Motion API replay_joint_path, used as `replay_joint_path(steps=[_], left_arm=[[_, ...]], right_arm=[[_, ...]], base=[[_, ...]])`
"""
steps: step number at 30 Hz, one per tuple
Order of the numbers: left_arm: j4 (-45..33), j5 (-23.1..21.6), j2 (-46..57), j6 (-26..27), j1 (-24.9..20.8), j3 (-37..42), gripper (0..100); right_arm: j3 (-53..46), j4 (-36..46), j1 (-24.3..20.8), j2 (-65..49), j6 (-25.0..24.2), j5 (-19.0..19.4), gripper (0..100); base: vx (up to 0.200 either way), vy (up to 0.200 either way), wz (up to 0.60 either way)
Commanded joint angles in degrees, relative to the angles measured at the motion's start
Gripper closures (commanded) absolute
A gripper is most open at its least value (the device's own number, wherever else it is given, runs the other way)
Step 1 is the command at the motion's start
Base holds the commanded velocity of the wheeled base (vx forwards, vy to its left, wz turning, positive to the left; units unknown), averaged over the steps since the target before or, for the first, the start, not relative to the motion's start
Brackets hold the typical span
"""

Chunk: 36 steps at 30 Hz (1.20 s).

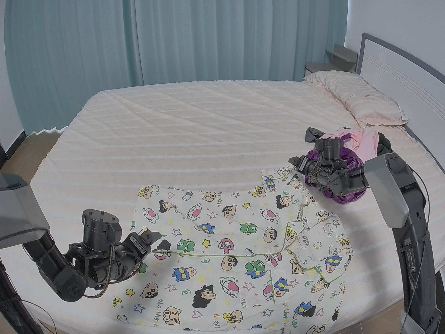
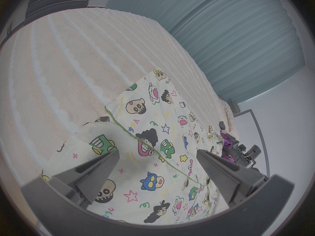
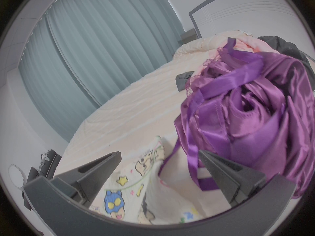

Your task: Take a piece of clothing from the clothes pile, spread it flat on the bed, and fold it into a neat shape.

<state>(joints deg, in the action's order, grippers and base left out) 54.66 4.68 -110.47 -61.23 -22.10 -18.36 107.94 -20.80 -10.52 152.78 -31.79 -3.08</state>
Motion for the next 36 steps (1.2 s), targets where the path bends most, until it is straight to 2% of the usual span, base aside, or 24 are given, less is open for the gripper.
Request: replay_joint_path(steps=[1,4,5,7,10,11,12,13,14,17,18,21,23,28,31,36], left_arm=[[0.01,-0.29,0.43,-0.03,-0.22,0.87,0],[0.36,-0.37,0.78,-0.03,-0.49,1.31,0],[0.44,-0.37,0.87,-0.03,-0.49,1.4,0],[0.8,-0.37,2.45,-0.2,-0.75,2.19,0],[0.8,-0.46,4.04,-0.29,-0.84,2.8,0],[0.8,-0.46,4.04,-0.29,-0.84,2.8,0],[0.8,-0.46,4.74,-0.29,-0.93,3.51,0],[0.8,-0.46,4.74,-0.29,-0.93,3.51,0],[0.8,-0.46,5.35,-0.29,-0.93,4.21,0],[0.8,-0.55,7.2,-0.29,-1.37,5.79,0],[0.71,-0.64,8.87,-0.29,-1.37,6.93,0],[0.18,-0.73,12.03,-0.2,-1.54,9.66,0],[0.27,-0.81,13.09,-0.2,-1.8,11.77,0],[0.27,-1.25,13.53,-0.2,-2.33,15.46,0],[0.01,-3.89,13.18,-0.2,-2.95,18.36,0],[-0.08,-4.51,8.69,-0.03,-2.6,18.36,0]], right_arm=[[-17.85,-0.56,-0.11,-13.65,0.06,0.45,0],[-30.33,-2.41,-0.03,-20.77,-0.29,0.36,0],[-31.38,-2.76,-0.03,-21.39,-0.29,0.36,0],[-42.19,-7.59,-0.03,-27.72,-0.55,0.45,0],[-51.25,-12.07,-0.11,-34.13,-0.55,0.54,0],[-51.25,-12.07,-0.11,-34.13,-0.55,0.54,0],[-58.1,-14.01,-0.2,-38.53,-0.64,0.71,0],[-58.1,-14.01,-0.2,-38.53,-0.64,0.71,0],[-63.37,-14.45,-0.29,-41.25,-1.17,0.8,0],[-70.49,-15.33,-0.47,-44.33,-2.92,0.89,0],[-74.45,-16.82,-0.47,-46.17,-5.12,1.15,0],[-81.3,-20.78,-0.64,-49.07,-10.48,2.64,0],[-85.7,-23.06,-0.64,-50.57,-12.15,3.52,0],[-94.58,-28.6,-0.73,-50.83,-12.59,5.72,0],[-100.03,-35.19,-0.64,-49.43,-13.56,7.92,0],[-104.95,-41.61,-1.26,-47.84,-13.82,8.45,0]], base=[[0.0,0.0,0.0],[0.0,0.0,0.0],[0.0,0.0,0.0],[0.0,0.0,0.0],[0.0,0.0,0.0],[-0.2,0.0,0.0],[-0.2,0.0,0.0],[-0.2,0.0,0.0],[-0.2,0.0,0.0],[-0.2,0.0,0.0],[-0.2,0.0,0.0],[-0.2,0.0,0.0],[-0.2,0.0,0.0],[-0.08,0.0,0.0],[0.0,0.0,0.0],[0.0,0.0,0.0]])
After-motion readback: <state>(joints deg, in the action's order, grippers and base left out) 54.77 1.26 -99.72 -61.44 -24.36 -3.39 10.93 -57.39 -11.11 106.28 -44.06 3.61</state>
